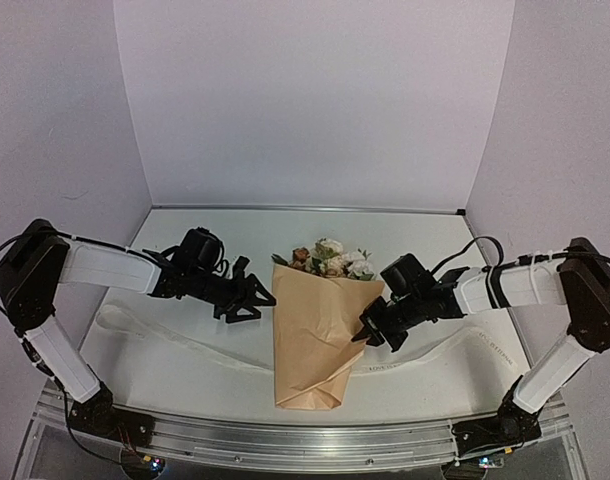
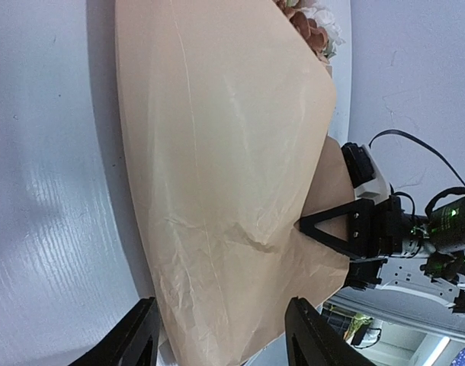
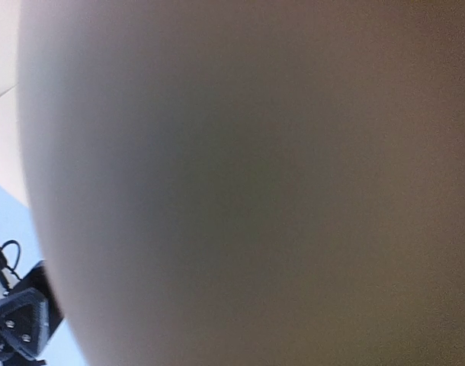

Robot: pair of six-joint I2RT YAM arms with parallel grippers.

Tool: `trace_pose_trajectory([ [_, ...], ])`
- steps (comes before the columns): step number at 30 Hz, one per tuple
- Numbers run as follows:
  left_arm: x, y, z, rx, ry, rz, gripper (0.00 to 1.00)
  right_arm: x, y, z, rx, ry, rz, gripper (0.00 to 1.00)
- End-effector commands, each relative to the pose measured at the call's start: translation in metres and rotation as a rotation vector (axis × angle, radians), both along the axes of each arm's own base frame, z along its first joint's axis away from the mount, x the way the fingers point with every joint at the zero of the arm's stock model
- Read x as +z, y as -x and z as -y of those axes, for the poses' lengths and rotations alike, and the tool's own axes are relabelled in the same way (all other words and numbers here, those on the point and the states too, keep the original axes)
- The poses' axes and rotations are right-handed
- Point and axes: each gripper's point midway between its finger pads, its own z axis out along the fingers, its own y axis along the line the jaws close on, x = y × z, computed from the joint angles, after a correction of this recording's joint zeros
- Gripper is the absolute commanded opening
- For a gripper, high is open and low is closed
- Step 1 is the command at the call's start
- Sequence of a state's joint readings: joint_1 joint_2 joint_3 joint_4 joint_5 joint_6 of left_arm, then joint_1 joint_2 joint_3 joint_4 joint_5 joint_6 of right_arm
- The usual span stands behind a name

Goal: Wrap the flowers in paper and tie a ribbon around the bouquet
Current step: Place the folded bouquet on the ribbon, then adjust the ribbon at the center of the board.

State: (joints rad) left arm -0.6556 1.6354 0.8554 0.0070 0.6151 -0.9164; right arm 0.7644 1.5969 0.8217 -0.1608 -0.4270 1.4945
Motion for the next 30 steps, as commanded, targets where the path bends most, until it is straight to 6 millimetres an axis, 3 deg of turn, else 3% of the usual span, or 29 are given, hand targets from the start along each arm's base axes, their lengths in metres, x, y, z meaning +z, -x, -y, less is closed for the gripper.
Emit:
trace_pose_trajectory([
  [1, 0.016, -0.010, -0.013, 0.100, -0.013, 0.061, 0.59, 0.006, -0.002, -0.002, 0.005, -0.003, 0.073, 0.00],
  [4, 0.006, -0.015, -0.040, 0.243, -0.098, 0.037, 0.64, 0.000, 0.000, 0.000, 0.035, 0.017, 0.091, 0.12],
  [8, -0.010, -0.011, -0.093, 0.473, -0.224, -0.026, 0.72, -0.001, 0.005, 0.011, 0.070, 0.057, 0.128, 0.46],
  [11, -0.010, -0.002, -0.132, 0.633, -0.305, -0.026, 0.78, -0.003, 0.017, 0.030, 0.124, 0.141, 0.131, 0.59],
  [20, -0.005, 0.028, -0.248, 1.033, -0.605, -0.025, 0.81, 0.009, 0.041, 0.114, 0.210, 0.454, 0.196, 0.81],
  [26, 0.002, 0.021, -0.297, 1.168, -0.743, 0.010, 0.85, 0.010, 0.047, 0.161, 0.172, 0.542, 0.204, 0.88],
  [30, 0.000, -0.001, -0.315, 1.184, -0.758, 0.031, 0.84, 0.003, 0.056, 0.190, 0.106, 0.568, 0.168, 0.97],
])
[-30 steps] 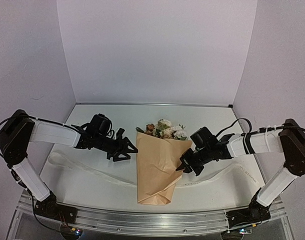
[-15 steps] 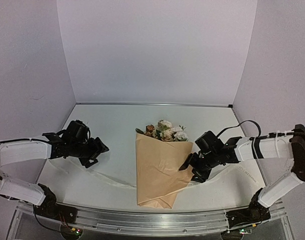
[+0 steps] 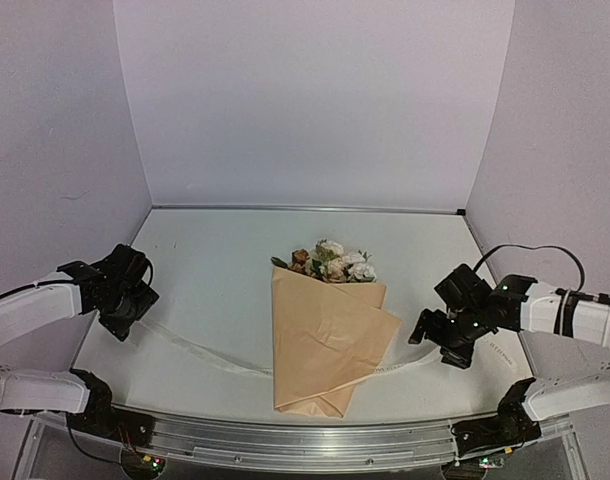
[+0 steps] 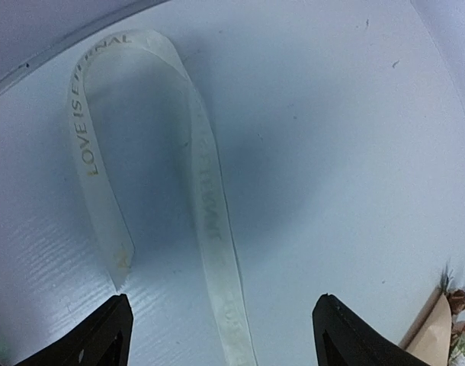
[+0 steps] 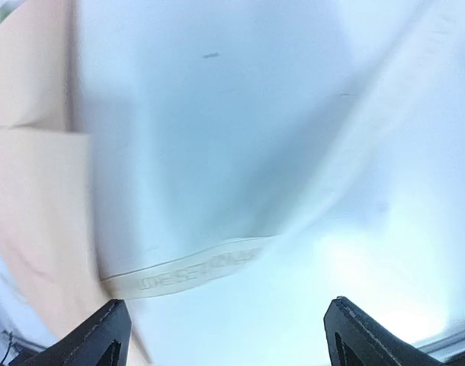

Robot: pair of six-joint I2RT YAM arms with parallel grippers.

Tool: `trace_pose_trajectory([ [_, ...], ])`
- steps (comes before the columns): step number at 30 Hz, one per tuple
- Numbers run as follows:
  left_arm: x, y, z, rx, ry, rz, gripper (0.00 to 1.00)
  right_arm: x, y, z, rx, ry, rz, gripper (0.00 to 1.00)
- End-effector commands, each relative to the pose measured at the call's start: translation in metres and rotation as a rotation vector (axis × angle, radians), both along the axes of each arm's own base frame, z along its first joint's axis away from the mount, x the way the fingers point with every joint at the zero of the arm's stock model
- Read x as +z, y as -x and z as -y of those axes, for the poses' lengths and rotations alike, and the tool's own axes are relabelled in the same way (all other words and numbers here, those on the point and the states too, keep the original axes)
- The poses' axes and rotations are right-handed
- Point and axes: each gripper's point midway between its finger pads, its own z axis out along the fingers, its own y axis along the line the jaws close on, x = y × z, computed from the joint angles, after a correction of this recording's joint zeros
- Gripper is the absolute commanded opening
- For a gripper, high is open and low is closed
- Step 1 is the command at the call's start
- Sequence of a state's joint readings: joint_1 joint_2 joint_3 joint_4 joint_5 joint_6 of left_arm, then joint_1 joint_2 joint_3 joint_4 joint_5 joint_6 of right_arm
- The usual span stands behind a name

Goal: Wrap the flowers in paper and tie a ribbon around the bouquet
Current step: Adjust the ribbon at the center of the board.

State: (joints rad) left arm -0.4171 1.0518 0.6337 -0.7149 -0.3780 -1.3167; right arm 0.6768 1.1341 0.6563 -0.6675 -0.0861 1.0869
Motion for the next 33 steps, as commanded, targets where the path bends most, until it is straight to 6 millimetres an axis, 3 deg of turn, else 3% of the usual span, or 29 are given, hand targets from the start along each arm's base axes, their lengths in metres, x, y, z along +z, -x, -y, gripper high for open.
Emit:
trace_pose_trajectory([
  [1, 0.010, -0.026, -0.033, 0.044, -0.095, 0.024, 0.84, -0.012, 0.017, 0.046, -0.051, 0.116, -0.035, 0.98],
  [8, -0.014, -0.068, -0.059, 0.051, -0.069, -0.007, 0.78, -0.012, 0.023, 0.089, -0.153, 0.205, 0.011, 0.98],
  [13, -0.038, -0.085, -0.065, 0.033, -0.028, -0.048, 0.73, -0.012, 0.022, 0.103, -0.199, 0.237, 0.031, 0.98],
  [19, -0.059, -0.094, -0.071, 0.031, -0.007, -0.087, 0.61, -0.011, 0.013, 0.098, -0.205, 0.194, -0.047, 0.98],
  [23, -0.066, -0.096, -0.079, 0.046, -0.011, -0.095, 0.55, -0.022, 0.006, 0.097, -0.277, 0.148, -0.103, 0.98],
  [33, -0.074, -0.097, -0.083, 0.059, -0.014, -0.111, 0.40, -0.032, -0.053, 0.098, -0.406, 0.082, -0.036, 0.93],
])
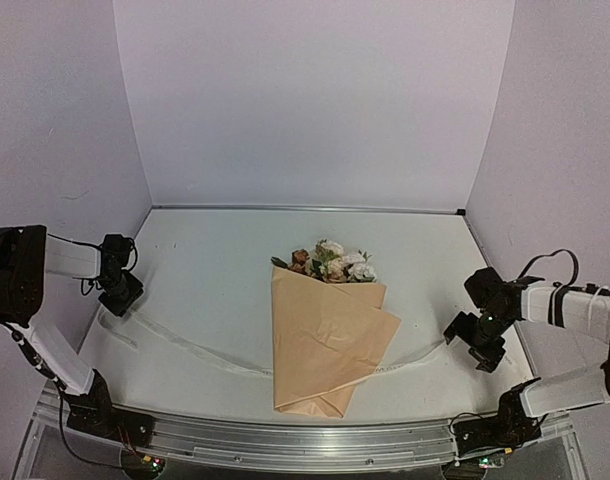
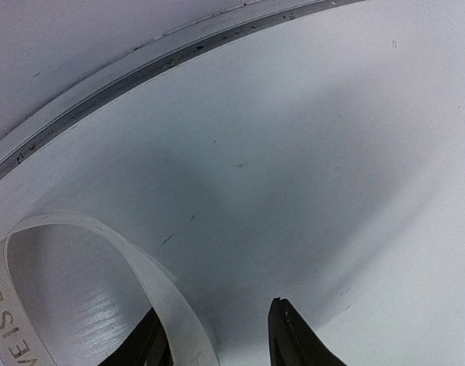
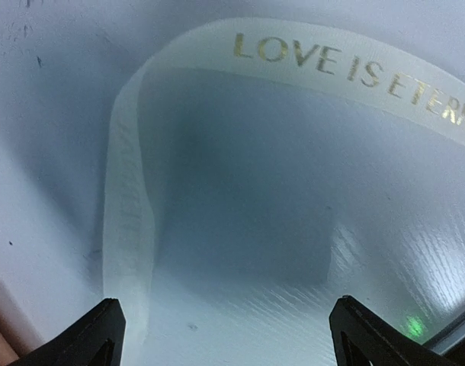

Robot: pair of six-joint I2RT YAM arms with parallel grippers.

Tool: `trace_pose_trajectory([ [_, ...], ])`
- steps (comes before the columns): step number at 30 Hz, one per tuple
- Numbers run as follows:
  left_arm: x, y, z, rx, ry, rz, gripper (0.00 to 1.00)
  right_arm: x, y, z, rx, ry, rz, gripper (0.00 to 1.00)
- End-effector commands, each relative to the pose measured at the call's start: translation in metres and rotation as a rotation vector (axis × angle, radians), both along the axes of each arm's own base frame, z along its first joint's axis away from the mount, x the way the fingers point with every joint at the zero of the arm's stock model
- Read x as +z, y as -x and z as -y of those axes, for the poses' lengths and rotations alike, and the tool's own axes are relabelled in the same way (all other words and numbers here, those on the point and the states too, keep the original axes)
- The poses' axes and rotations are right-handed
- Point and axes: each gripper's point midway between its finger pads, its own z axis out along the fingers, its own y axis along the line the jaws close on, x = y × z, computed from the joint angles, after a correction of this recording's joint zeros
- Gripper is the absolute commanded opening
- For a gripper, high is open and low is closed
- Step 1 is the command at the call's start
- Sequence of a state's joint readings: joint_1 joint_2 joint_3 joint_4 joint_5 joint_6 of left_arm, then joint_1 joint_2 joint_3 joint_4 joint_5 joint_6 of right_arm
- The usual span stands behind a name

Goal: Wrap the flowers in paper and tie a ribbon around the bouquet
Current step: Adjust the ribbon at the center of the board.

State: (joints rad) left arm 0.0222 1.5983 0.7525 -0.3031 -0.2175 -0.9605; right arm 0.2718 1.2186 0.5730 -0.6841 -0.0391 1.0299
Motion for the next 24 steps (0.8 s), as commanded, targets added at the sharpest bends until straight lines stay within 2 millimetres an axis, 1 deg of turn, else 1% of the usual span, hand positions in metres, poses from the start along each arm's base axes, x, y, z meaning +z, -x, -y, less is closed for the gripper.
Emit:
trace_pose_trajectory([
  [1, -0.002, -0.006, -0.001, -0.002, 0.008, 0.005, 0.37, 0.010, -0.046, -0.004, -0.053, -0.031, 0.116, 0.91],
  [5, -0.005, -0.004, -0.001, 0.000, 0.015, -0.004, 0.24, -0.002, -0.057, 0.007, -0.116, -0.037, 0.120, 0.85],
  [9, -0.005, -0.005, 0.001, -0.008, 0.025, -0.001, 0.17, -0.016, -0.065, 0.011, -0.160, -0.070, 0.113, 0.79],
  [14, -0.004, -0.007, 0.003, -0.018, 0.033, 0.003, 0.07, -0.025, -0.075, 0.011, -0.182, -0.105, 0.111, 0.66],
  [17, -0.001, -0.010, 0.005, -0.027, 0.041, 0.016, 0.02, -0.026, -0.079, 0.010, -0.180, -0.113, 0.108, 0.52],
  [20, 0.005, -0.015, 0.005, -0.038, 0.037, 0.032, 0.00, -0.027, -0.081, 0.012, -0.187, -0.112, 0.107, 0.39],
  [23, 0.011, -0.022, 0.007, -0.058, 0.042, 0.052, 0.00, -0.027, -0.084, 0.013, -0.194, -0.121, 0.104, 0.18],
  [24, 0.012, -0.024, 0.008, -0.064, 0.046, 0.057, 0.00, -0.027, -0.085, 0.013, -0.198, -0.128, 0.102, 0.12],
])
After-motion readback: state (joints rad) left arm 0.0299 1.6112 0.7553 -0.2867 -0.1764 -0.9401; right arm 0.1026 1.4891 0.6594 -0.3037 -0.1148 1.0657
